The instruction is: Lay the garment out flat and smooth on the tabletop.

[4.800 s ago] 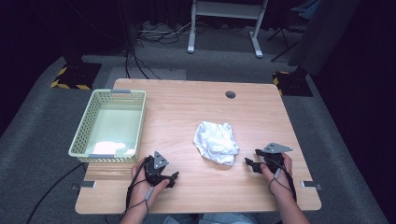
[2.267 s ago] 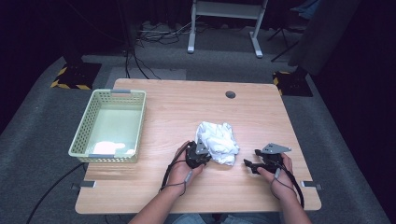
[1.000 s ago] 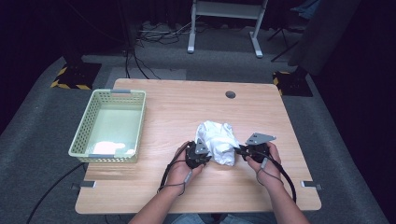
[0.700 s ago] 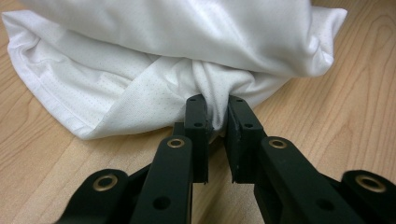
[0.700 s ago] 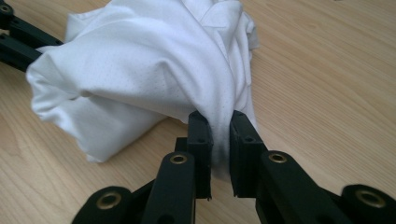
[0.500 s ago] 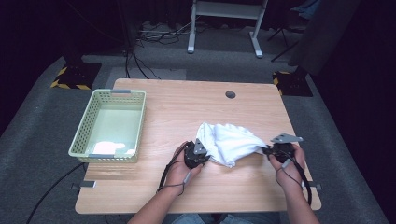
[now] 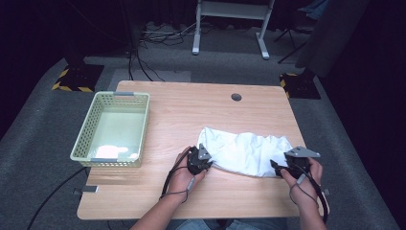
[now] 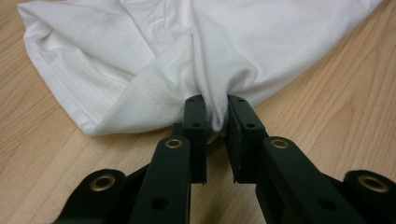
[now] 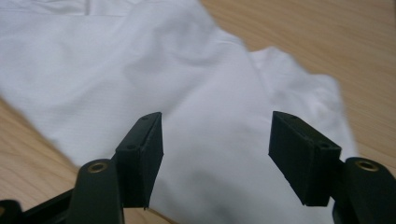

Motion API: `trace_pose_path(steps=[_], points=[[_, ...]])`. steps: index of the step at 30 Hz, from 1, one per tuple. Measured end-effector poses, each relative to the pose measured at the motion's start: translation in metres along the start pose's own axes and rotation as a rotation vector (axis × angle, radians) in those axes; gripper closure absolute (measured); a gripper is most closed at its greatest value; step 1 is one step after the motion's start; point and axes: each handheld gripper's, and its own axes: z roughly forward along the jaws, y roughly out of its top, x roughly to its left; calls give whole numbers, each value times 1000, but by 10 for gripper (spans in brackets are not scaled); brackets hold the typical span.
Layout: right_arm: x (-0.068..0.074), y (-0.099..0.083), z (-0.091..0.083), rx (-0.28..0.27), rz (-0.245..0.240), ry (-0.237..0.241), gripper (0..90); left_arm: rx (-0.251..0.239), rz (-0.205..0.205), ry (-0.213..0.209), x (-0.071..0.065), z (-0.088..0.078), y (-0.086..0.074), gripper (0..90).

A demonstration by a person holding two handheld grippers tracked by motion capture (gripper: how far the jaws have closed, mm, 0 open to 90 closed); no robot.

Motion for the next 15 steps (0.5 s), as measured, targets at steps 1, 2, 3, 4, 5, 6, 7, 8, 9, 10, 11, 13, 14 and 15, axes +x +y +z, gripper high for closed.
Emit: trace_pose_path(steps=[1, 2, 3, 4, 5, 6, 7, 8, 9, 10, 11, 13, 14, 15], points=[[4, 0, 7, 3, -11, 34, 359, 5, 0, 0, 1, -1, 0, 787], [7, 0, 15, 10, -22, 57, 360, 9, -5, -1, 2, -2, -1, 787], [10, 0, 23, 20, -31, 76, 363, 9, -7, -1, 3, -3, -1, 787], [12, 0, 31, 32, -35, 93, 365, 13, -12, 1, 4, -4, -2, 786], [13, 0, 37, 40, -40, 112, 368, 13, -12, 1, 4, -4, -2, 787], [14, 0, 44, 47, -36, 133, 370, 14, -21, 7, 6, -7, -4, 787], [14, 1, 50, 57, -27, 148, 368, 19, -23, 11, 8, -8, -5, 787], [14, 2, 55, 49, -26, 149, 355, 18, -30, 17, 9, -10, -7, 787], [13, 4, 58, 42, -25, 152, 355, 20, -38, 26, 11, -12, -9, 787], [13, 6, 61, 38, -17, 150, 355, 15, -45, 35, 13, -13, -11, 786], [13, 9, 64, 39, -13, 146, 354, 15, -45, 35, 13, -13, -11, 784], [15, 15, 70, 36, -10, 134, 348, 7, -64, 59, 19, -17, -17, 777], [17, 18, 73, 35, -10, 133, 348, 3, -66, 74, 21, -18, -18, 771], [18, 20, 76, 31, -11, 132, 347, 1, -67, 89, 23, -19, -20, 760]])
